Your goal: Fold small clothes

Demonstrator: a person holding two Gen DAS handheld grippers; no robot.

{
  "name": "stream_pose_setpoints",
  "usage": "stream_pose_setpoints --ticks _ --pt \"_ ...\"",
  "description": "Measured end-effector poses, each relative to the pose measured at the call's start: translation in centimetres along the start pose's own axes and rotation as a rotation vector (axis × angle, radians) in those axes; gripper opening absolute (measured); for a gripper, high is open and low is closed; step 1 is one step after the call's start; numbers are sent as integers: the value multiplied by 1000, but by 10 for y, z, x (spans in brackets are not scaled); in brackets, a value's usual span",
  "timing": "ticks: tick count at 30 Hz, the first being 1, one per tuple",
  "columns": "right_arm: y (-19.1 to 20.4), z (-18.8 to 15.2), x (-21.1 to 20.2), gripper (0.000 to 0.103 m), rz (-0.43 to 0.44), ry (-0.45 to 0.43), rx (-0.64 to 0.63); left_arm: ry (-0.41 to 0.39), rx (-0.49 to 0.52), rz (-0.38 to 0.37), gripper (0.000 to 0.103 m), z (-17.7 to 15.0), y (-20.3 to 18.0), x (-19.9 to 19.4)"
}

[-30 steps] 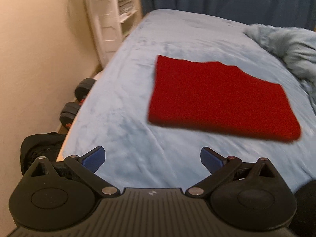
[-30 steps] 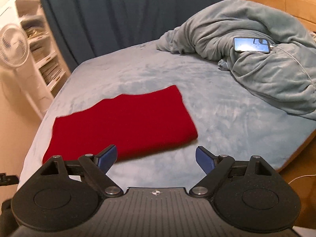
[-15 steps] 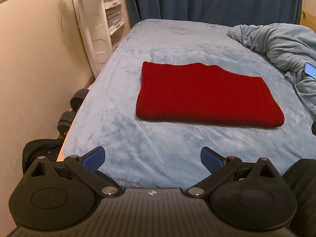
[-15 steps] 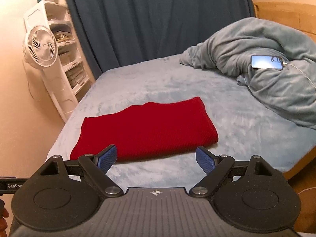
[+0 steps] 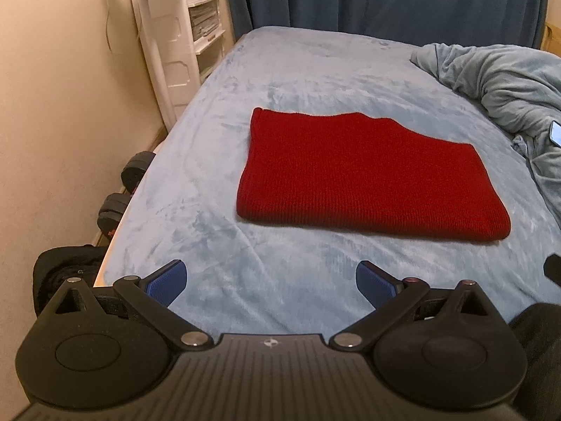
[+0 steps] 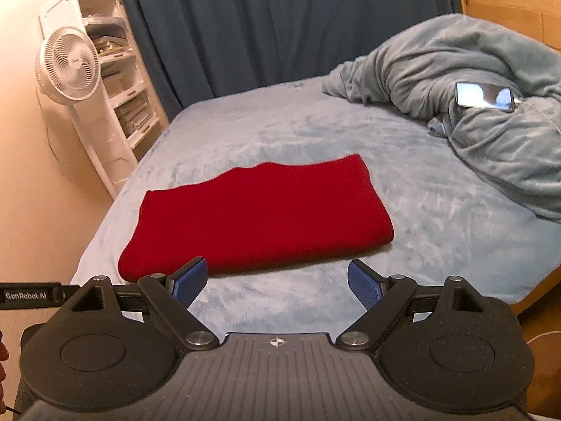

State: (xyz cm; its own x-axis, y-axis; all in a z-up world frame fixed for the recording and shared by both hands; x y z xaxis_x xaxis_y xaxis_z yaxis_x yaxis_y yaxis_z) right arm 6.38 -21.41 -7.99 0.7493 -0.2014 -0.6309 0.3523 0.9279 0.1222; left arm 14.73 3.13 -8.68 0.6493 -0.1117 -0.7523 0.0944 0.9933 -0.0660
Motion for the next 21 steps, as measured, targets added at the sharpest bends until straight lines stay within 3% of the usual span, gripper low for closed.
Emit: stream_pose_setpoints --ticks 13,18,21 --pt "-24 25 53 88 -69 38 95 -14 -43 26 103 44 8 34" --pt "-47 33 101 88 -65 127 241 -14 -56 39 103 56 14 49" --pt "-66 30 134 88 -47 214 400 -7 -60 58 103 60 21 62"
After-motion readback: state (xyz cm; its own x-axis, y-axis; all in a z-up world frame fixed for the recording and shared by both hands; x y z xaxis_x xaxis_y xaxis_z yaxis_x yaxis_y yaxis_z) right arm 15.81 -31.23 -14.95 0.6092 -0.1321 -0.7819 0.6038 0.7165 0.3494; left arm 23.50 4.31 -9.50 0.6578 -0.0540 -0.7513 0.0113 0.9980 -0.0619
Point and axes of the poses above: each gripper's, at about its wrist camera, not at the fingertips, and x roughly the way its jaws point, y to its left, z to its top, the point moved 1 cm from there along x, roughly the way its jaws point, and after that the axes turned 11 degrees about -z, right-handed, at the moved point
